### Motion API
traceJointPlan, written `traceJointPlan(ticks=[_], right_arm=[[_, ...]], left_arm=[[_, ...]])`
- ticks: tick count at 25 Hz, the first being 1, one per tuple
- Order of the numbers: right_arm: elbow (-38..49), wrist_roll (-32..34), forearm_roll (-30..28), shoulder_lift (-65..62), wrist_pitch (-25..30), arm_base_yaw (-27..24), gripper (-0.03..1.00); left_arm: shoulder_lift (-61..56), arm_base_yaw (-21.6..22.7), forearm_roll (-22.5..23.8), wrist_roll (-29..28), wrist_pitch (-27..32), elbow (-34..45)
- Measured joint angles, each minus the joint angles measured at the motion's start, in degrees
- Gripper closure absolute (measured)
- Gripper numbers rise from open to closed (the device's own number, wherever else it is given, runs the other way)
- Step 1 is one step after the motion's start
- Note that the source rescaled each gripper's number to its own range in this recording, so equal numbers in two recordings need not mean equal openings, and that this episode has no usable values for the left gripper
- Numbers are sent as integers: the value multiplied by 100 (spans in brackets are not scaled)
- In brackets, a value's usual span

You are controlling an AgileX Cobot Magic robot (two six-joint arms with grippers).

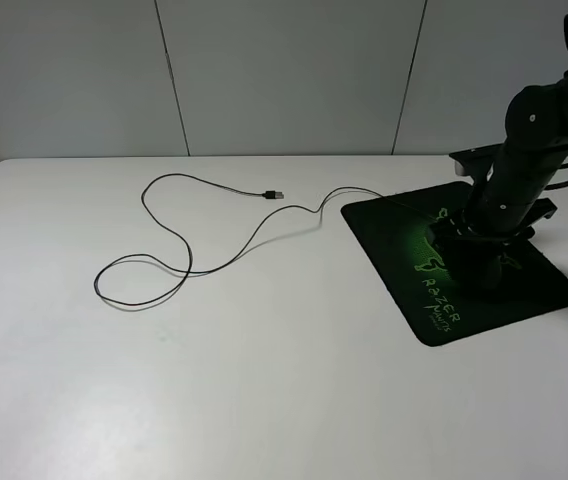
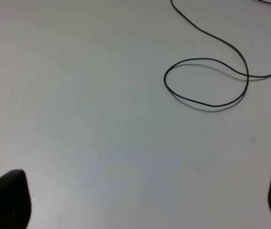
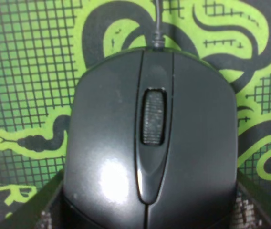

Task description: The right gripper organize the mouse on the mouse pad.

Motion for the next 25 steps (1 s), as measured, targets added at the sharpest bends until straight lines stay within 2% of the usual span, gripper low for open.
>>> traceJointPlan(ticks=[5,6,8,10,11,15,25], right_arm=[[0,0,12,0,-12,0,96],[0,0,18,0,-25,0,87],[0,2,74,0,-83,0,34],[0,7,116,0,-151,0,9],[0,7,144,0,-156,0,5],[0,14,203,0,-167,0,-3],[2,-2,231,-592,97,0,-3]], left_arm=[[0,0,0,0,0,0],[0,0,0,0,0,0],[0,0,0,0,0,0],[0,0,0,0,0,0],[0,0,0,0,0,0],[0,0,0,0,0,0],[0,0,0,0,0,0]])
